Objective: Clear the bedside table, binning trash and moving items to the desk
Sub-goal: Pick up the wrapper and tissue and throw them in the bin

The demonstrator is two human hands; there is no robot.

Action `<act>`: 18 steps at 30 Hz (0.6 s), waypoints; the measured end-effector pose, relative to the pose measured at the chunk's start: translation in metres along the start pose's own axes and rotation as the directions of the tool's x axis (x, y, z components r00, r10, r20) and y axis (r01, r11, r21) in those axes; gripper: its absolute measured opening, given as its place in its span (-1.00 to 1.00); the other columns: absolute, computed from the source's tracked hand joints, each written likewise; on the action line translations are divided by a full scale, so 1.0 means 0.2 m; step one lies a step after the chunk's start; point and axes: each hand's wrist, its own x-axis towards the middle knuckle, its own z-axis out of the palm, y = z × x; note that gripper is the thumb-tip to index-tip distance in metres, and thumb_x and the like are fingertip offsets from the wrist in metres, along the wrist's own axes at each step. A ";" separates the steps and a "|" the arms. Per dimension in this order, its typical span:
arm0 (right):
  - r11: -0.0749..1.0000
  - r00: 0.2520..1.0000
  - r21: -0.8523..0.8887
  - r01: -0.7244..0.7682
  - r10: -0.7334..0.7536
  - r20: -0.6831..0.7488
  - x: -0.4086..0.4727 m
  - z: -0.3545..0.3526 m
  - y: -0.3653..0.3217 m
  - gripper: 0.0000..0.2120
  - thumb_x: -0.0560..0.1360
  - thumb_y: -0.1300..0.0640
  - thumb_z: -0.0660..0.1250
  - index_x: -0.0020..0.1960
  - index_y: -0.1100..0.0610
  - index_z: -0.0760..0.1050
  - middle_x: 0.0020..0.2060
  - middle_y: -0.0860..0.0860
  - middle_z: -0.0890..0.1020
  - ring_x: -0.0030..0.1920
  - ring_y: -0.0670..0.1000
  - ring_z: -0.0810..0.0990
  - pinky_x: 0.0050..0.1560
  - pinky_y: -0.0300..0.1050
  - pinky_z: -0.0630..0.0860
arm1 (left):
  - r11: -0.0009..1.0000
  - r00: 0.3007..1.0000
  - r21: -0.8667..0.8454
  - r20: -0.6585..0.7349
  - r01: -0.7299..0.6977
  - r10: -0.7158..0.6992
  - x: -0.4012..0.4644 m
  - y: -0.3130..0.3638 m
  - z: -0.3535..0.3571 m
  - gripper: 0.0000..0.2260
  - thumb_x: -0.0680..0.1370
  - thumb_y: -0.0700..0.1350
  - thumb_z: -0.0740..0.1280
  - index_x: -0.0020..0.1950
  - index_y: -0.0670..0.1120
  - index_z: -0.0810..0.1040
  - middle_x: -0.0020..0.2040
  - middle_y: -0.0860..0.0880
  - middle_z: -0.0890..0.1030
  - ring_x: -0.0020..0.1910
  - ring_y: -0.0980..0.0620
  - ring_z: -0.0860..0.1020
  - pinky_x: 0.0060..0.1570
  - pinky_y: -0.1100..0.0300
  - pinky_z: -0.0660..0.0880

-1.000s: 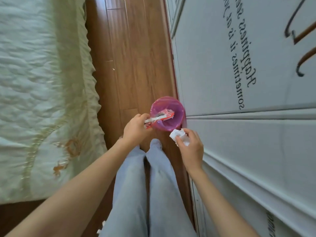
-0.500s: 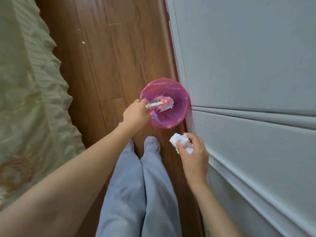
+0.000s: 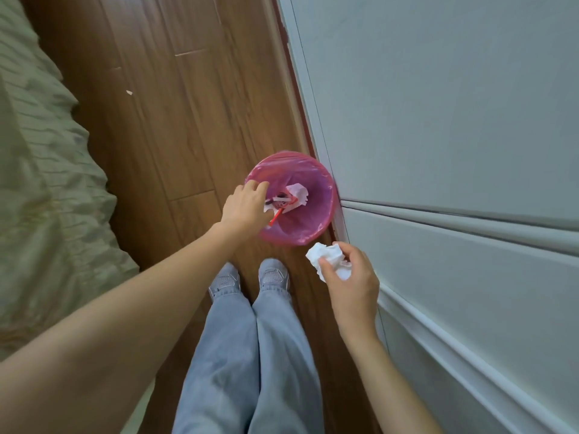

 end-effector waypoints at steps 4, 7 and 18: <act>0.999 0.999 -0.025 0.035 -0.034 0.030 0.11 0.08 -0.05 -0.70 0.40 0.15 0.44 0.13 0.08 0.54 0.01 -0.04 0.58 -0.01 -0.05 0.52 -0.09 -0.31 0.32 | 0.992 0.991 0.100 -0.103 -0.076 0.086 -0.10 -0.05 -0.04 -0.59 0.47 -0.08 0.30 0.31 -0.14 0.41 0.24 -0.16 0.49 0.16 -0.24 0.44 0.01 -0.07 0.41; 0.996 0.998 -0.079 0.040 -0.037 0.041 0.21 0.19 -0.05 -0.69 0.41 0.15 0.41 0.14 0.09 0.53 0.03 0.01 0.59 0.00 0.02 0.53 -0.11 -0.25 0.33 | 0.985 0.974 0.128 -0.176 -0.118 0.140 -0.18 -0.09 -0.02 -0.64 0.46 -0.08 0.30 0.24 -0.15 0.47 0.17 -0.16 0.54 0.12 -0.24 0.48 0.01 -0.07 0.42; 0.916 0.959 -0.402 -0.012 0.125 0.255 0.61 0.49 -0.07 -0.47 0.53 0.04 0.26 0.44 0.17 0.24 0.33 0.20 0.40 0.31 0.23 0.40 0.22 0.03 0.37 | 0.982 0.943 0.163 -0.301 -0.095 0.141 -0.32 -0.21 0.06 -0.69 0.50 -0.06 0.28 0.20 -0.15 0.49 0.18 -0.14 0.57 0.17 -0.19 0.49 0.11 -0.06 0.40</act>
